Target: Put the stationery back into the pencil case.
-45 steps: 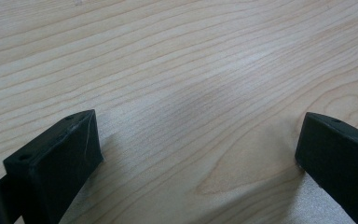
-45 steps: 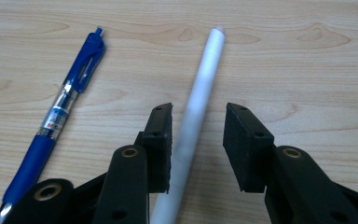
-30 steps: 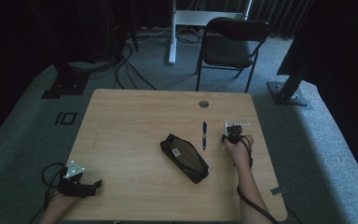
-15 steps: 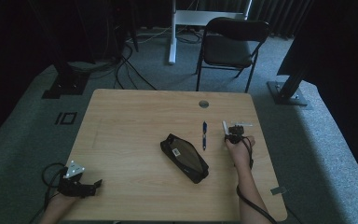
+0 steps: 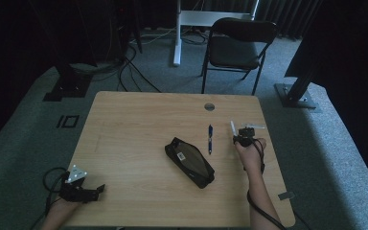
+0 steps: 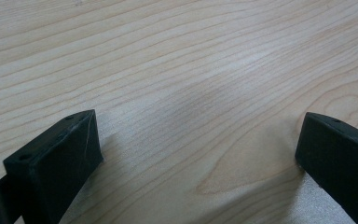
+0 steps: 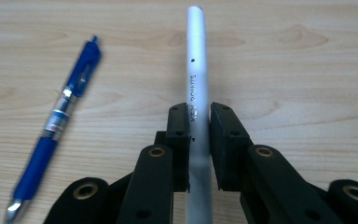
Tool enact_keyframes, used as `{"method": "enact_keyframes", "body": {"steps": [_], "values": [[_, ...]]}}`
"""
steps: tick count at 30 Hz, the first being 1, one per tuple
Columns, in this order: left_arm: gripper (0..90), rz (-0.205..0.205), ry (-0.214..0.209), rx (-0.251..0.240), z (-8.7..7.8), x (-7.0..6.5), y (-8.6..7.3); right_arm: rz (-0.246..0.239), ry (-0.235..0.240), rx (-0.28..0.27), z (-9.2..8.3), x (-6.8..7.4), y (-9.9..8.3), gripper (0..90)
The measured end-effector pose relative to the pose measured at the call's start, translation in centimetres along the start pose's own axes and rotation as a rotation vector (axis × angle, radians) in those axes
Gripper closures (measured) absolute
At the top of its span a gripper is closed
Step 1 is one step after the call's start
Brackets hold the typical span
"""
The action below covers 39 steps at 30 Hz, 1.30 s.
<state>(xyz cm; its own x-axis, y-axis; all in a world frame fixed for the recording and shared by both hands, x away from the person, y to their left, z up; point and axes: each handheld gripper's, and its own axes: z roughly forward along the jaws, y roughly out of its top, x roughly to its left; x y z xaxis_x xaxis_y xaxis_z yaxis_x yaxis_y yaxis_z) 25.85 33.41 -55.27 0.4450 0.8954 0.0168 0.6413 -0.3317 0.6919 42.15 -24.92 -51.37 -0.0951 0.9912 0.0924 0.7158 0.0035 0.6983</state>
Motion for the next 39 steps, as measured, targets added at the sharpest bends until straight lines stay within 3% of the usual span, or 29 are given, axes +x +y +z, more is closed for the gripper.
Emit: {"method": "enact_keyframes", "body": {"steps": [21, 39], "values": [[0.1, 0.000, 0.000, 0.000, 0.0, 0.0, 0.0, -0.041, 0.095, -0.042, -2.6, 1.9, 1.0, 78.2], [0.2, 0.001, 0.000, 0.000, 0.0, 0.0, 0.0, -0.118, 0.200, -0.091, -6.1, 5.1, 1.7, 78.2]]}}
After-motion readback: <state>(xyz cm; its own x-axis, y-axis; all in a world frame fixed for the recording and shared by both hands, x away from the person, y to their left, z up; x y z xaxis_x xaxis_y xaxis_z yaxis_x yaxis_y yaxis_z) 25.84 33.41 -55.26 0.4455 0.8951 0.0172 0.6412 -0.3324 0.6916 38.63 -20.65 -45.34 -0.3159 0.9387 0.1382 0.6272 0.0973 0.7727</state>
